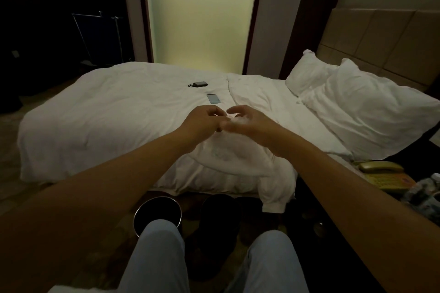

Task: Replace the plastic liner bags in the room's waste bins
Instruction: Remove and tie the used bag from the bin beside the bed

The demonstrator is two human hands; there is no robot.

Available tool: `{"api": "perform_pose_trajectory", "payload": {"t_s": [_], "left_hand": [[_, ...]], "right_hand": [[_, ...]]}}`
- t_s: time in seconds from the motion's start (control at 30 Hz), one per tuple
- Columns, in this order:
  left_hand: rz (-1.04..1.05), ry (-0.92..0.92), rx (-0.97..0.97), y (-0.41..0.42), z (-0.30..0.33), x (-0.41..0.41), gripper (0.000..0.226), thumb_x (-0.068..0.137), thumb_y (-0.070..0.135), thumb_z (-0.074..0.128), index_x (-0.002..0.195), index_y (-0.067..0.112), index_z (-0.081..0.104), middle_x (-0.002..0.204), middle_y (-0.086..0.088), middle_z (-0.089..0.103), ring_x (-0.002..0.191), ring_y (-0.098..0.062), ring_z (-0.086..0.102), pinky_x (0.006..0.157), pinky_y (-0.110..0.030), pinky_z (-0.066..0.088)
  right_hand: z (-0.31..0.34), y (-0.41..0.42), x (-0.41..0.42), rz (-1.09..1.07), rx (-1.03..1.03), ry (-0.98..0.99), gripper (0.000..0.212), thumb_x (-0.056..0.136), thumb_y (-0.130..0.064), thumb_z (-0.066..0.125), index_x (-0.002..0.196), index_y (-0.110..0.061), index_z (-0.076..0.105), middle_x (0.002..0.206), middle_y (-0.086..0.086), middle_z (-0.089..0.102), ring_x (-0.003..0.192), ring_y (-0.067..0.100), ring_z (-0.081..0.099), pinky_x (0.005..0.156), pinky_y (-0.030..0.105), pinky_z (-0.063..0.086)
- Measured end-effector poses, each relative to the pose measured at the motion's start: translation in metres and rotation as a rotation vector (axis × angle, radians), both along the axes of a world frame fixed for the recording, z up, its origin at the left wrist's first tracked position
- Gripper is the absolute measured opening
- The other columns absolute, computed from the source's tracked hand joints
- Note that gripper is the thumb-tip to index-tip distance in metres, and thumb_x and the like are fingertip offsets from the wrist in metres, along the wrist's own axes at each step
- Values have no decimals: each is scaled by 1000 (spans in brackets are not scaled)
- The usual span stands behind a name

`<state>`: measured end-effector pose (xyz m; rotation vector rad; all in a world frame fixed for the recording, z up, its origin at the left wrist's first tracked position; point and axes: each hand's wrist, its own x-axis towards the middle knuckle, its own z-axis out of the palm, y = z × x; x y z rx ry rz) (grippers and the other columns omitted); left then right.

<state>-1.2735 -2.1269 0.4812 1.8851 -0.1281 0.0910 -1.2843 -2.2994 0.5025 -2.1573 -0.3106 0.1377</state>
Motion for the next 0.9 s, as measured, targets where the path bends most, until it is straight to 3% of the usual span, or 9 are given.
{"api": "perform_pose_trajectory", "payload": {"t_s": [0.07,0.23,0.37,0.47,0.57,0.67,0.77,0.9], "left_hand": [[20,-32,2,-4,6,-1,4,83,15,73,84,16,76,80,-2,73,74,-12,66,73,-28,55],[45,-37,-62,-2,16,-2,6,83,13,71,87,12,76,80,2,72,71,-10,64,76,-27,55],[53,-3,-64,4,16,-3,8,84,15,69,88,13,76,84,-2,72,76,-13,64,83,-32,55],[75,16,-97,8,20,-6,9,86,14,67,87,11,76,83,-3,71,75,-14,63,75,-28,51],[98,16,-117,12,28,-11,12,89,12,65,92,6,75,81,-2,69,72,-12,60,70,-22,49],[120,-6,-139,19,34,-18,12,87,13,65,89,6,74,81,-2,69,73,-13,61,75,-24,50],[78,-40,-102,23,40,-28,8,86,11,65,86,8,73,81,-2,68,72,-13,60,72,-24,49],[-7,-47,-90,23,52,-43,12,88,12,65,96,7,71,83,-2,71,71,-13,63,70,-24,51]], "right_hand": [[-8,9,1,-73,-206,-157,57,76,-45,82,124,-24,60,113,-5,60,95,9,57,80,24,47],[-27,9,-1,-260,-48,-164,17,83,-32,73,94,-27,62,89,-6,67,87,18,64,79,35,50],[-26,7,-6,-260,-211,-124,17,85,-39,70,86,-27,58,86,2,67,81,21,64,82,42,53],[-22,7,-12,-265,-216,-107,19,84,-40,70,81,-26,57,84,2,66,84,24,66,85,44,55],[-17,8,-18,-246,-257,-120,24,84,-44,69,91,-24,59,89,0,66,86,22,65,87,43,55],[-11,13,-24,-222,-251,-124,29,84,-46,69,102,-24,62,93,-2,66,88,20,65,89,42,55],[-4,20,-30,-187,-280,-77,35,86,-40,70,108,-14,64,99,6,68,89,22,65,88,40,55],[14,27,-43,-29,-96,-10,31,88,-24,75,112,-24,55,105,0,60,89,9,57,80,22,51]]}}
